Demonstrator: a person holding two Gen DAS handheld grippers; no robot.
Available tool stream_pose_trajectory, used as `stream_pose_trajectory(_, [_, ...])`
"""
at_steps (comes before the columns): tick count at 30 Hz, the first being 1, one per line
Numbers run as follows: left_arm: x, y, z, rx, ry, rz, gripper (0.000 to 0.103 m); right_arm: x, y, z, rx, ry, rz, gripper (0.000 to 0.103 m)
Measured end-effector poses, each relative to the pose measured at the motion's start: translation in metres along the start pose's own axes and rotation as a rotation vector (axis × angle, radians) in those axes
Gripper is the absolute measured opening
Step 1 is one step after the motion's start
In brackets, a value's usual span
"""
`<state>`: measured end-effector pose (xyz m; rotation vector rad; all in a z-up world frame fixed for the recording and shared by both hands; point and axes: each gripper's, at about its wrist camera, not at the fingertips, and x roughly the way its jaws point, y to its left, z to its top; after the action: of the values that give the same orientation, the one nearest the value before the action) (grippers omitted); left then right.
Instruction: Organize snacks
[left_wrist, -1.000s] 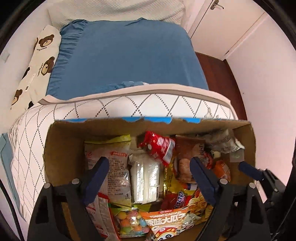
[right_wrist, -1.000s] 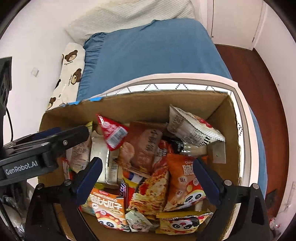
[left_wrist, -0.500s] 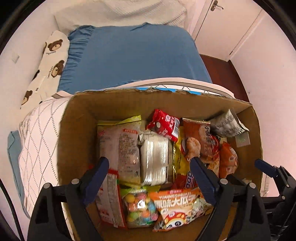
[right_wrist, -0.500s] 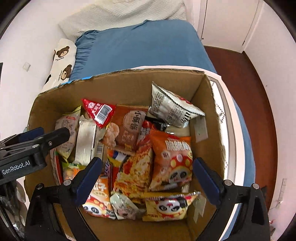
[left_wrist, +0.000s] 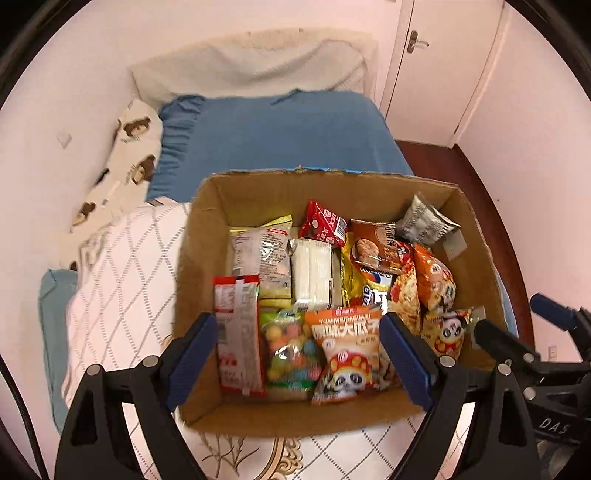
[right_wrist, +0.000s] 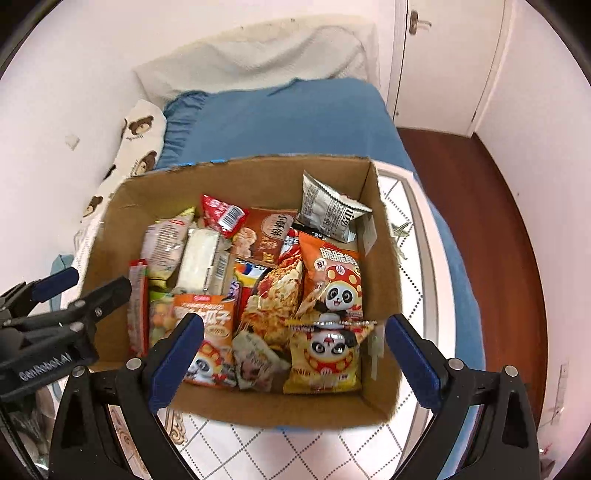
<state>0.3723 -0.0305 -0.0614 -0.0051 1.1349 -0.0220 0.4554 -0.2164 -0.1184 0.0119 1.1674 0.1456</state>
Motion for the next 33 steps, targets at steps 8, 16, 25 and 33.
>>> stream_pose_trajectory(8, [-0.068, 0.0, -0.044, -0.026, -0.133, 0.012, 0.09, -0.07, 0.002, -0.045, -0.018, -0.138, -0.012, 0.101])
stream_pose_trajectory(16, [-0.128, -0.007, -0.088, -0.021, -0.244, 0.014, 0.09, -0.138, 0.001, -0.093, -0.028, -0.245, -0.008, 0.102])
stream_pose_trajectory(25, [-0.183, -0.011, -0.132, -0.022, -0.308, 0.021, 0.09, -0.208, 0.004, -0.147, -0.036, -0.348, -0.004, 0.102])
stream_pose_trajectory(33, [-0.217, -0.011, -0.159, -0.036, -0.342, 0.019, 0.09, -0.252, 0.013, -0.177, -0.062, -0.412, -0.009, 0.102])
